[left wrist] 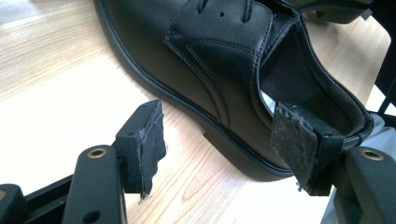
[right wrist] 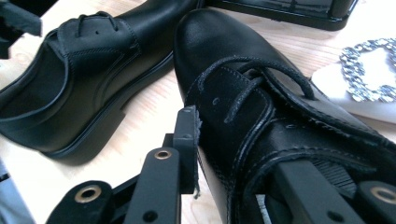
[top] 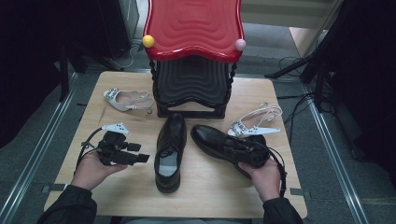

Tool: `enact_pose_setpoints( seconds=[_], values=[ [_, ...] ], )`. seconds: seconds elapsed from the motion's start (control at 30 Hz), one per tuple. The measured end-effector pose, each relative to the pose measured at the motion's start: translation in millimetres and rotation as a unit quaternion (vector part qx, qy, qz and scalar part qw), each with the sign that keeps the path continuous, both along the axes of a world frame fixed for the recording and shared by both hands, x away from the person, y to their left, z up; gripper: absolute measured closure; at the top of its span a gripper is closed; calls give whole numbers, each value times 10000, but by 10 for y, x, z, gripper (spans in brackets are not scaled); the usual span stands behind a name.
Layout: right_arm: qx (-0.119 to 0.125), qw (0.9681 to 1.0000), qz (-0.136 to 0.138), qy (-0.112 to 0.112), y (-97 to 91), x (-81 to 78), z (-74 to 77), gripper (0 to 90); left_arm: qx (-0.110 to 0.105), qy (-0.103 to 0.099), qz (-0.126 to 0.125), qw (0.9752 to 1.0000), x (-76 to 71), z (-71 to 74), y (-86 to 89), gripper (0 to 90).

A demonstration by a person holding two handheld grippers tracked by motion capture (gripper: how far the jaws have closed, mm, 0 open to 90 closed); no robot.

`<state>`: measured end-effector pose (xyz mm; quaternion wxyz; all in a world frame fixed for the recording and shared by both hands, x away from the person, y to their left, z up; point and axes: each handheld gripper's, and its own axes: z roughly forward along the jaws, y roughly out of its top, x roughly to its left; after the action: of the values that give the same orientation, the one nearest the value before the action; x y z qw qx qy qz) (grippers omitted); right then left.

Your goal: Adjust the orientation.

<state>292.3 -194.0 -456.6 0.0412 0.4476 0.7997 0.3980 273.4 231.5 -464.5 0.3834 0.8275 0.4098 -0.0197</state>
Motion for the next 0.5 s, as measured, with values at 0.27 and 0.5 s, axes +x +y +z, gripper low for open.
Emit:
enact_pose_setpoints(
  seconds=[0.27,0.5],
  values=[
    [-111,9997,-197,94,208,81,-91,721,-3,-41,2,10000,-24,6,4,346],
    [-203,9994,-275,89,275,93,-143,669,-1,-35,-38,10000,-17,-1,-10,346]
  ],
)
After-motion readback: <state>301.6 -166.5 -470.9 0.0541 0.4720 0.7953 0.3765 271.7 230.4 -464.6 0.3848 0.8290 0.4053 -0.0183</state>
